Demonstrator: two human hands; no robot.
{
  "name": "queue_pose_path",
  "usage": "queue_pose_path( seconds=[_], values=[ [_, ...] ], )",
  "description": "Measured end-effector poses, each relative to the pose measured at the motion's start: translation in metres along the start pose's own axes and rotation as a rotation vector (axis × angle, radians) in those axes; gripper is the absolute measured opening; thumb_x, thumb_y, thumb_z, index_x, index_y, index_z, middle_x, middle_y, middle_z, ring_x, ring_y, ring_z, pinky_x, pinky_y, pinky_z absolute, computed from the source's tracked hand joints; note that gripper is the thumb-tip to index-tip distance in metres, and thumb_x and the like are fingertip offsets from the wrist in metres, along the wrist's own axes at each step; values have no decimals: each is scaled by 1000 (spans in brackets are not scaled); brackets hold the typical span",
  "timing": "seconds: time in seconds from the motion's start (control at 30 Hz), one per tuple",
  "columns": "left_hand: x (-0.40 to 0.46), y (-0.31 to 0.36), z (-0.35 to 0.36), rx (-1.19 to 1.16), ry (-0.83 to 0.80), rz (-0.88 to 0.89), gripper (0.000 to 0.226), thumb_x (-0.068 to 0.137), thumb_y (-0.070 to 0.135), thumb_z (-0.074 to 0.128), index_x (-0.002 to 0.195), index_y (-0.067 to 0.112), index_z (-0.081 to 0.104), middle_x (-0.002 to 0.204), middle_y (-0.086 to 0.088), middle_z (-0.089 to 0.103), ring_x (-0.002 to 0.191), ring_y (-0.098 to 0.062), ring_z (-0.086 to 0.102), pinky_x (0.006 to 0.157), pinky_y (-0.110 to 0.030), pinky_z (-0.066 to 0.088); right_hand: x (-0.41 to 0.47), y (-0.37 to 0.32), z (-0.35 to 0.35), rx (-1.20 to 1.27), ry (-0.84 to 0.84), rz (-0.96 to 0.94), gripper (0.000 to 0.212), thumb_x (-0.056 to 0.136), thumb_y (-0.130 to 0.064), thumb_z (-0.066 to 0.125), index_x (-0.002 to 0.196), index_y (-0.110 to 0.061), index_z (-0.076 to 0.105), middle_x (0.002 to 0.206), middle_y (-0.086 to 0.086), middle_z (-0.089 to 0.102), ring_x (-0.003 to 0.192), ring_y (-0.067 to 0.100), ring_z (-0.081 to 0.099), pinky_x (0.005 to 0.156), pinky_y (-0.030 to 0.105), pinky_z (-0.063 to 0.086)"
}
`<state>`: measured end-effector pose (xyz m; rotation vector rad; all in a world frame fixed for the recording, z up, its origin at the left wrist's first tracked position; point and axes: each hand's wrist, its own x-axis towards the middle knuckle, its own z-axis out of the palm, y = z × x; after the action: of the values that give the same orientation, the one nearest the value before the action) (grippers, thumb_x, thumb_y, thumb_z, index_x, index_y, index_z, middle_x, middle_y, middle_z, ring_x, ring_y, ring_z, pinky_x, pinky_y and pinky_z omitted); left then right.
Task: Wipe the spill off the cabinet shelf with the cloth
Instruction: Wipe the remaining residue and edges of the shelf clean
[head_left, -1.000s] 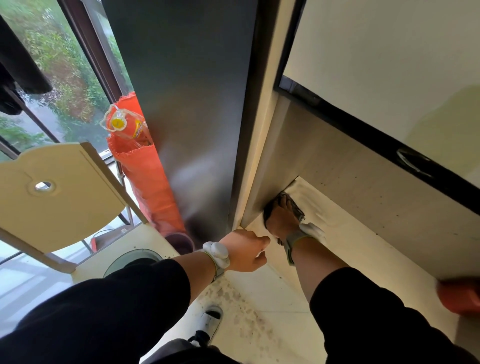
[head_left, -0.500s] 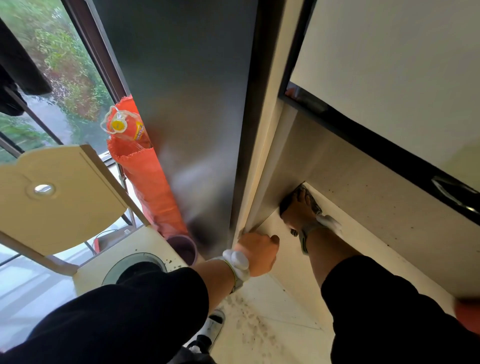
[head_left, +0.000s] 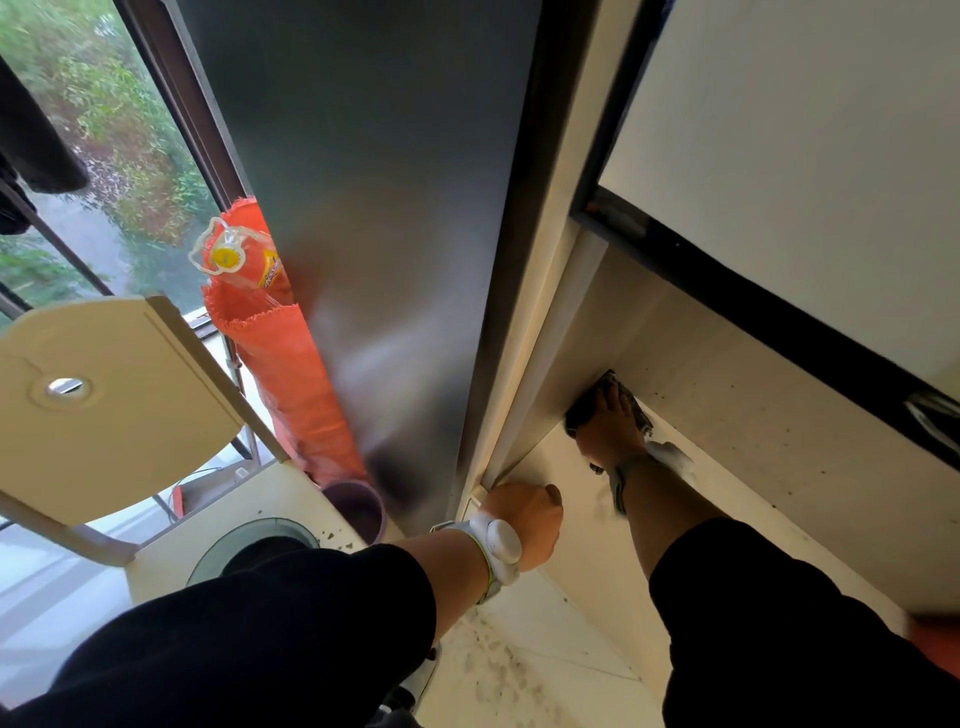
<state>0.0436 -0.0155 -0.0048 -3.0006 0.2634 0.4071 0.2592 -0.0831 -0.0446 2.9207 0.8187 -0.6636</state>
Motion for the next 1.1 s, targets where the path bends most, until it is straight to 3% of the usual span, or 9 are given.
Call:
queue_pose_path(
  seconds=[0.13,0.2,0.27,0.43,0.5,0.6,0.7,0.93,1.1],
  values=[
    [13,-2,10,-151,-79,38,42,94,17,61,63,13,33,69,-4,38,68,-24,56,59,-29,36,-39,11,32,106,219,-29,80,91,-21,47,163,-14,15,171,6,11,158,27,11,128,47,13],
    [24,-2,28,-93,-48,9,70,71,33,79,58,17,12,58,1,9,44,-17,18,46,-21,12,-73,9,38,119,259,-106,76,93,-11,49,163,-15,19,170,5,15,157,26,13,128,44,13],
    [34,-1,45,-42,93,27,81,46,38,81,56,16,4,58,0,-6,48,-17,-9,53,-22,-9,-85,4,37,121,285,-124,76,95,-7,49,163,-14,17,170,6,12,158,26,10,129,42,10],
    [27,-3,21,-253,201,92,89,29,20,77,59,19,-7,54,6,-8,54,-9,-20,66,-10,-9,-22,9,23,140,196,-76,79,92,-51,14,162,-13,20,169,8,19,157,27,16,125,51,21],
    [26,-4,10,-237,221,159,91,26,20,83,54,23,-4,55,5,-10,49,-8,-16,66,-9,-3,0,12,21,104,109,-76,92,84,-56,5,161,-7,20,168,15,19,157,30,12,125,49,18],
    [32,3,4,-202,-94,126,50,79,13,70,52,21,28,51,4,25,42,-12,27,47,-14,15,2,14,12,90,113,-66,74,103,-39,31,162,-3,4,170,16,1,158,31,-2,128,45,5],
    [36,0,3,-274,-134,80,37,81,4,60,53,19,40,55,2,41,57,-21,54,56,-19,38,7,16,6,104,141,-61,75,105,-35,40,162,-5,2,171,13,-2,158,28,-2,128,42,3],
    [42,-5,7,-412,-89,83,45,89,11,58,57,24,29,68,0,43,60,-16,45,58,-21,35,-21,35,17,201,157,144,98,87,-11,63,163,-12,2,172,9,1,158,26,1,128,45,13],
    [42,-7,0,-408,-94,66,46,87,4,57,54,22,29,59,2,33,51,-10,35,50,-18,24,-73,64,27,316,208,341,77,98,-18,46,164,-15,5,172,5,2,158,24,2,128,45,13]
  ],
)
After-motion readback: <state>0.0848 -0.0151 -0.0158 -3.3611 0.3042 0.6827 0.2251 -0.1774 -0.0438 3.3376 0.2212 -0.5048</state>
